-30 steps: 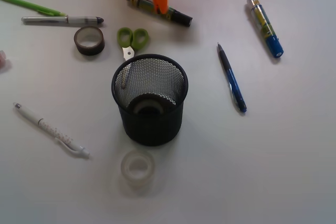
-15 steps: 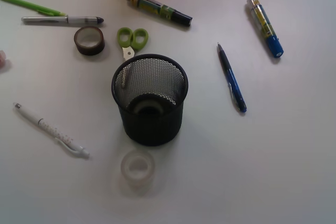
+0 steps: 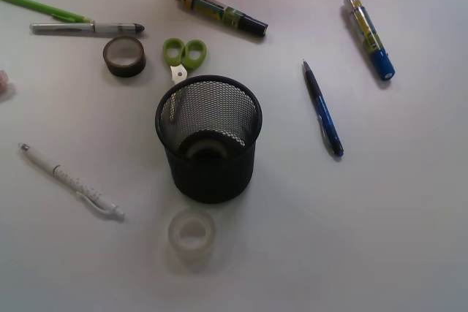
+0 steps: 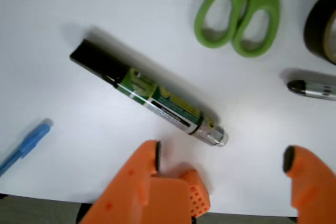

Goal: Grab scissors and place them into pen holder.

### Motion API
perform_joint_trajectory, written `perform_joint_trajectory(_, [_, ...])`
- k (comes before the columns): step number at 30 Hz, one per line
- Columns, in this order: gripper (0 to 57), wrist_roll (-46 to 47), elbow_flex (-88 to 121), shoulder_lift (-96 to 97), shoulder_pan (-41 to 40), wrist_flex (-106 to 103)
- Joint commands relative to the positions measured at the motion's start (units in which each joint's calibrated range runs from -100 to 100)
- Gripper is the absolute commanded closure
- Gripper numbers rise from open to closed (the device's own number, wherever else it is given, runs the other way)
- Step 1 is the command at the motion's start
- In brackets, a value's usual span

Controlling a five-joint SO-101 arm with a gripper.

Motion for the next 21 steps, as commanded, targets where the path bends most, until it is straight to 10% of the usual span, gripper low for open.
perform_joint_trajectory(1, [37.7,-2.6,-0.5,2.1,-1.3,-0.8])
perform_joint_trajectory(21, [38.3,-2.7,0.2,19.5,5.2,-17.6])
